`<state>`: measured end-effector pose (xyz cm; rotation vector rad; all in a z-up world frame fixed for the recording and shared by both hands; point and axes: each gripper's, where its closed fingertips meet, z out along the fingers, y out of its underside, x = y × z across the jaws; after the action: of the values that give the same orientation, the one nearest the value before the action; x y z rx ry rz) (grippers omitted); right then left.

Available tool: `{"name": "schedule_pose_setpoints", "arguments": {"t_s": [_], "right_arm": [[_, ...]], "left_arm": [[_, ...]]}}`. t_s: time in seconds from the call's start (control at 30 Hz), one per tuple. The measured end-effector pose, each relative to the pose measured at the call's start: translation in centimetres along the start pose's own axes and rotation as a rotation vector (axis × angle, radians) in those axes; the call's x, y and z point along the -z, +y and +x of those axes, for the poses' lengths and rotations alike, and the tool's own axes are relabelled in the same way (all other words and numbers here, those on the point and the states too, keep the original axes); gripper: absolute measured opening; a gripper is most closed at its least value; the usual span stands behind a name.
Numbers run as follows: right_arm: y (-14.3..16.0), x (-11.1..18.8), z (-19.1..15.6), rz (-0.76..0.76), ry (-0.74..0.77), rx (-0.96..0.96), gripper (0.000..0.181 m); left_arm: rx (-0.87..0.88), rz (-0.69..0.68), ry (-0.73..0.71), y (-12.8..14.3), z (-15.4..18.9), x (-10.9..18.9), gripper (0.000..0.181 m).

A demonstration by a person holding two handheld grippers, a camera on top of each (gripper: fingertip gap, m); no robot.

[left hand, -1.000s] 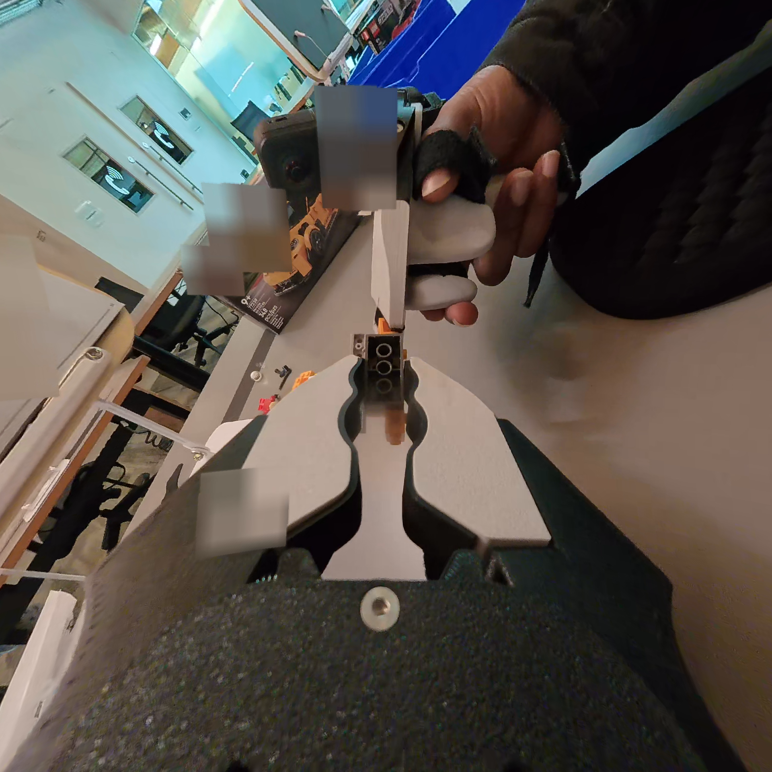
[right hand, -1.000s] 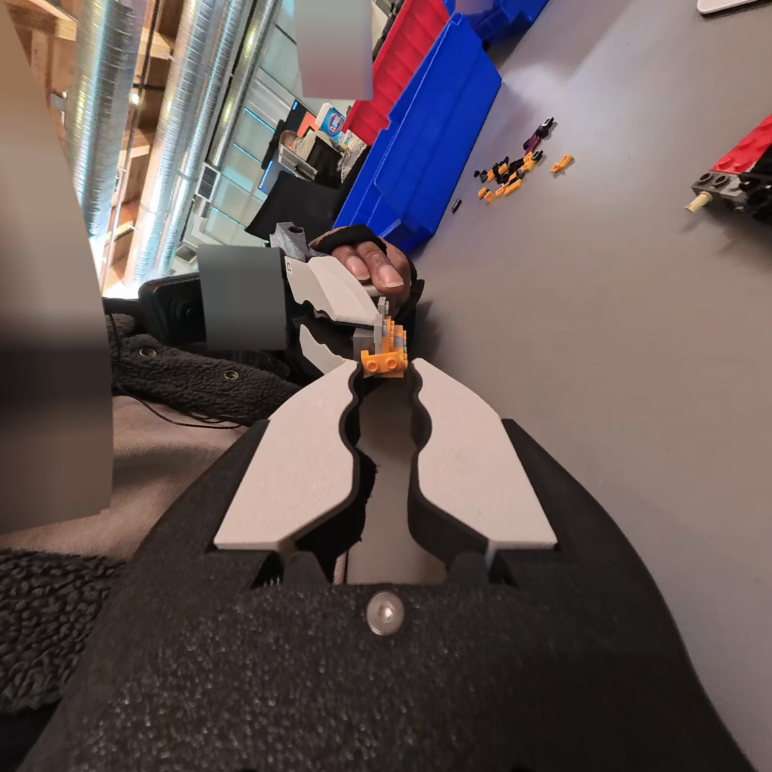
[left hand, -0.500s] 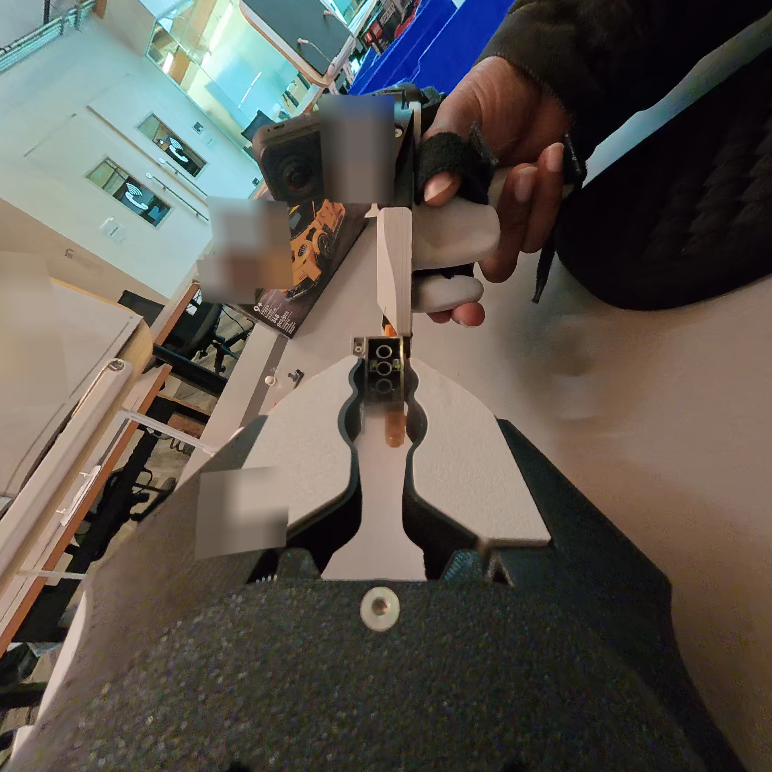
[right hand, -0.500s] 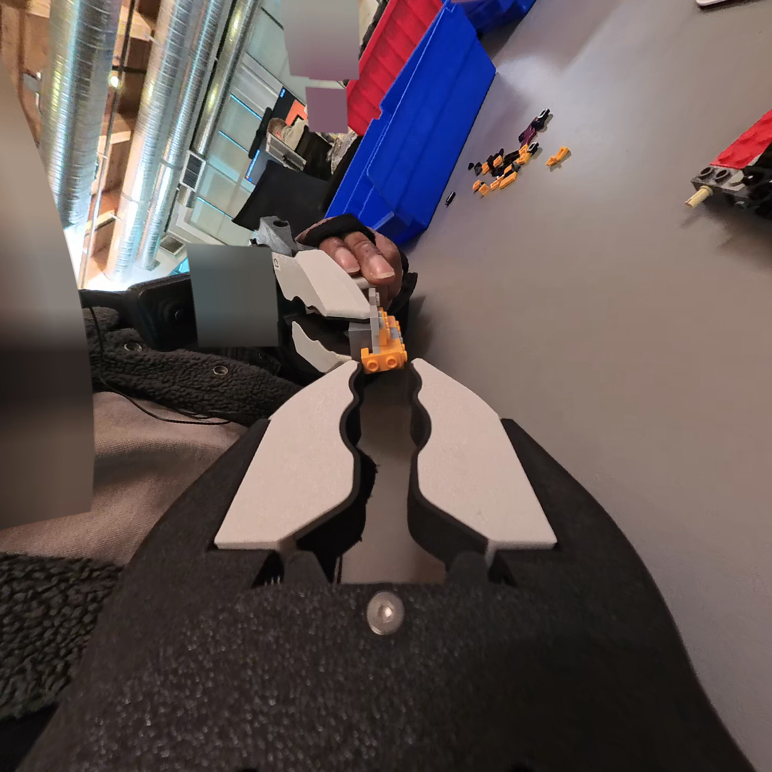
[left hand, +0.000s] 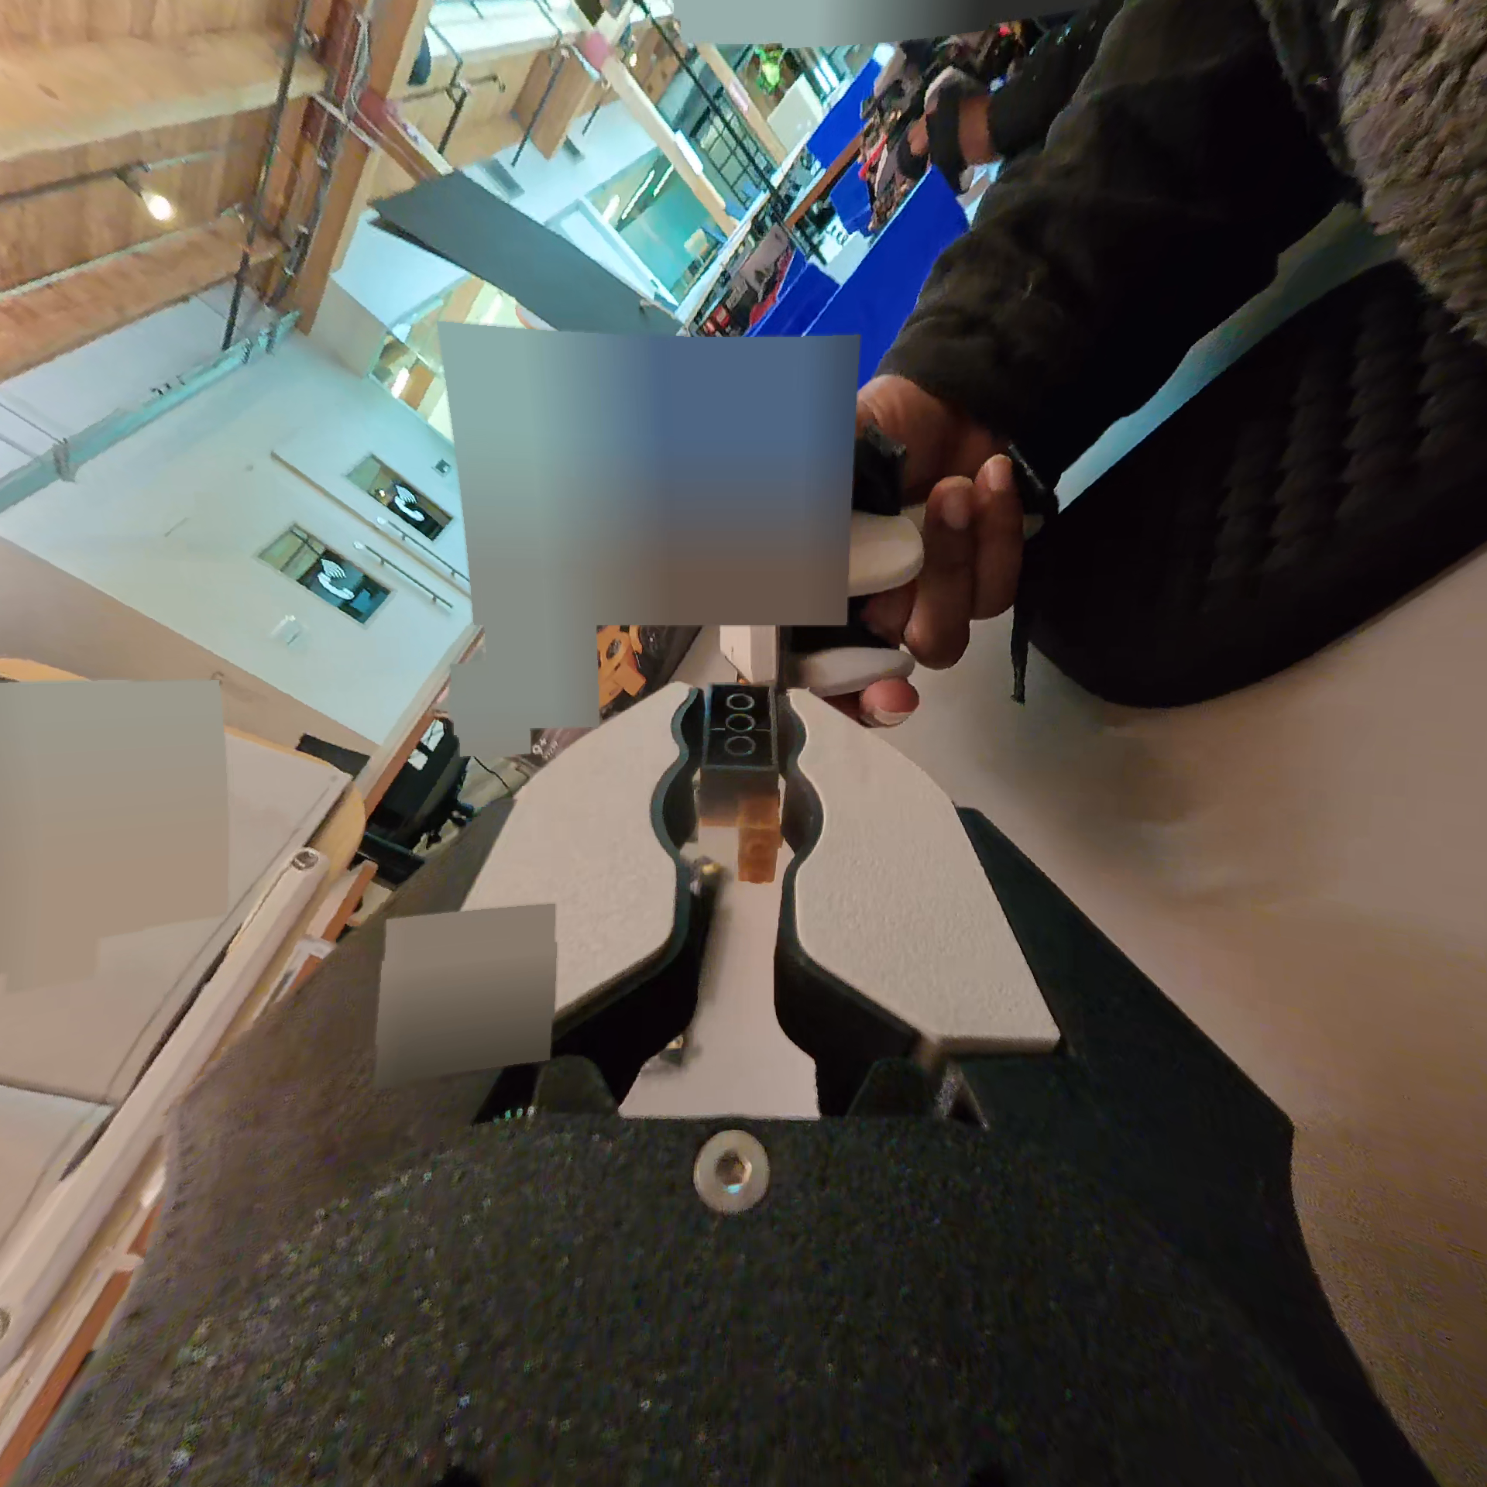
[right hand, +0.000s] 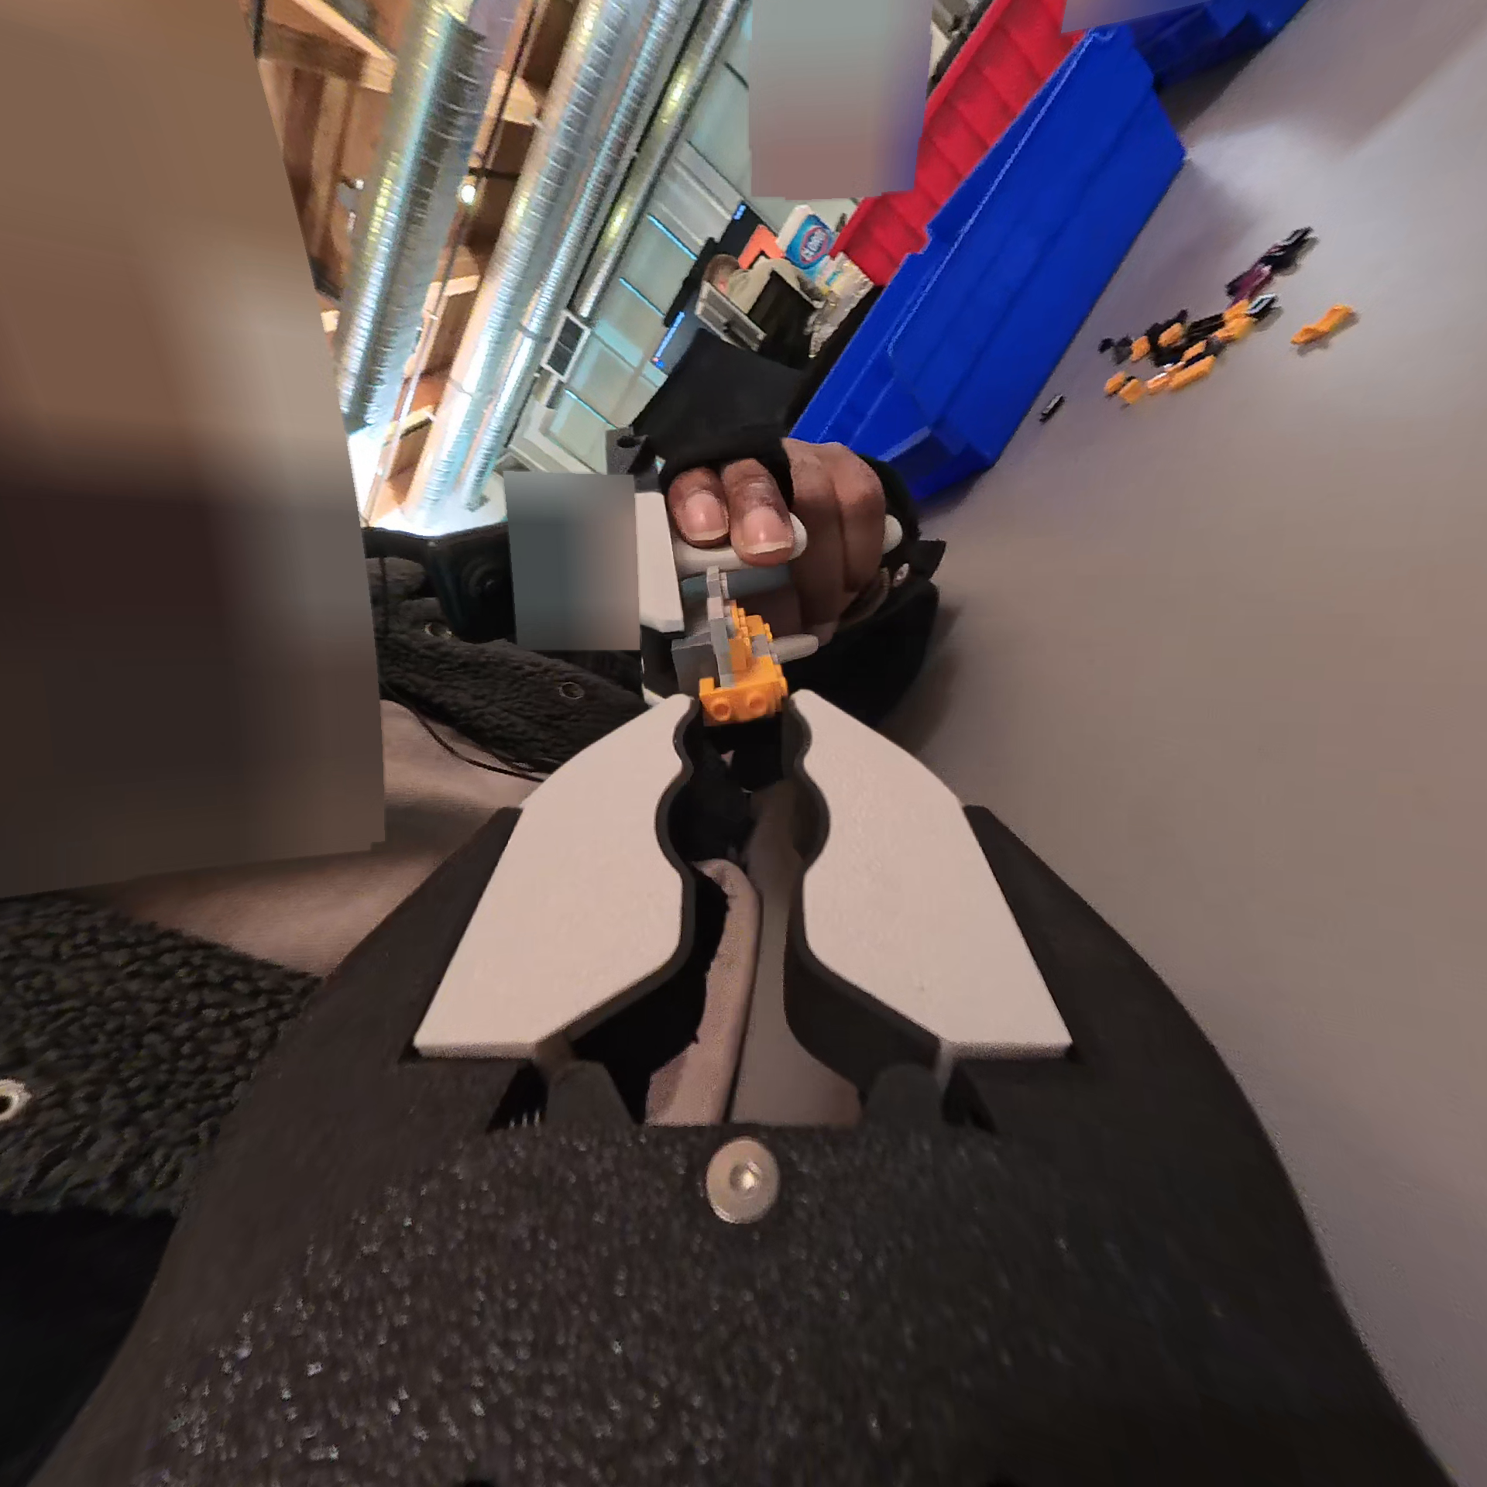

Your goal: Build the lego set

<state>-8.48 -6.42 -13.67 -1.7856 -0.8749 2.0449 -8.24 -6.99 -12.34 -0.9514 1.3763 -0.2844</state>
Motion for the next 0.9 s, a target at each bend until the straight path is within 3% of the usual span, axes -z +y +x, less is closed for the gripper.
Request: {"name": "schedule_pose_setpoints", "arguments": {"t_s": [0.4,0.7,0.73,0.8,0.87,0.9], "right_arm": [[0.7,-0.3,-2.1,0.043,-0.133,0.008,0.017],[0.9,-0.2,-1.9,0.062,-0.010,0.141,0.016],[0.8,-0.1,-1.7,0.070,0.016,0.158,0.016],[0.7,0.2,-1.2,0.060,0.086,0.245,0.016],[0.7,0.6,-0.7,0.024,0.197,0.399,0.016],[0.8,0.7,-0.3,-0.005,0.261,0.479,0.016]], "left_arm": [[-0.033,0.098,0.011,-2.4,0.5,0.5,0.017],[0.058,0.132,0.045,-2.4,0.5,0.6,0.017],[0.086,0.131,0.048,-2.2,0.4,0.6,0.015],[0.218,0.122,0.081,-1.6,0.0,0.4,0.039],[0.457,0.090,0.172,-0.5,-0.2,0.3,0.059],[0.567,0.078,0.219,0.1,-0.2,0.2,0.059]]}}
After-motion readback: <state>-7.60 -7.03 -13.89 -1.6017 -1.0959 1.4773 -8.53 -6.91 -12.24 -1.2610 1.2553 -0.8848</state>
